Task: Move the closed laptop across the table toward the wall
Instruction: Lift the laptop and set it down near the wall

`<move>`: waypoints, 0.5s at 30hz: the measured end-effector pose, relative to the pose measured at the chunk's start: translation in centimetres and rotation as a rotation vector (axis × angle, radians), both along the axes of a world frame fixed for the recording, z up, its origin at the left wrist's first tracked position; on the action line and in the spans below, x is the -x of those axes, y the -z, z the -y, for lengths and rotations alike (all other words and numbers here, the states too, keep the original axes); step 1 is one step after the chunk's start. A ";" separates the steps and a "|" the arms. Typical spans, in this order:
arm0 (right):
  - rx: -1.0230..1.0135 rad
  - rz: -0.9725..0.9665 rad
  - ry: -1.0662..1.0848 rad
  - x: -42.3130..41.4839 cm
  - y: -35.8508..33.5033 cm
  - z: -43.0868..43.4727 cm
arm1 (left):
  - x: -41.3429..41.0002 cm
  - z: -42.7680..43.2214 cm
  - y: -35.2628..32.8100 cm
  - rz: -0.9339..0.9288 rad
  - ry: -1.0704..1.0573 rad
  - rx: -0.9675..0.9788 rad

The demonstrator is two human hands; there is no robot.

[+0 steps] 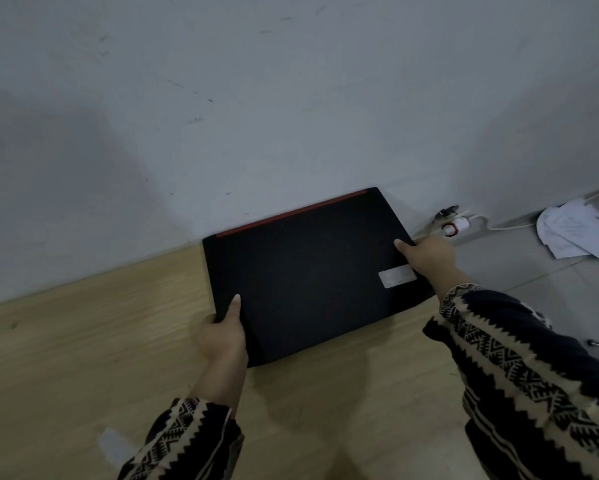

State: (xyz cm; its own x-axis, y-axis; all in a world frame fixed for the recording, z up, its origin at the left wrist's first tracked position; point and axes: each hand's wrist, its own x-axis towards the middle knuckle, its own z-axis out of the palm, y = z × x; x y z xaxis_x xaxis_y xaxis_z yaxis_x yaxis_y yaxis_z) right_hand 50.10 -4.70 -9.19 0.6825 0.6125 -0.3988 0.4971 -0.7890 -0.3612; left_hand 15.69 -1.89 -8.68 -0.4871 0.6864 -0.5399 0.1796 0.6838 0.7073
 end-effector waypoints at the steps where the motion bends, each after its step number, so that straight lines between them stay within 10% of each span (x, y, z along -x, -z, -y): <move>1: 0.029 0.022 0.002 -0.1 0.0 -0.4 | 0.1 -0.2 0.0 0.003 -0.009 0.013; 15: -0.030 0.118 0.190 1.8 1.8 0.0 | -0.1 -1.2 0.0 -0.048 0.043 0.084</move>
State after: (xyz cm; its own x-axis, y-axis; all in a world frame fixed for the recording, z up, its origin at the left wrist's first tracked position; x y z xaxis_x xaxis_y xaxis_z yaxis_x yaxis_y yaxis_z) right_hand 48.25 -4.74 -11.03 0.8274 0.4792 -0.2929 0.3810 -0.8620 -0.3343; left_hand 15.79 -0.65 -8.66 -0.4849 0.6604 -0.5733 0.2428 0.7314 0.6372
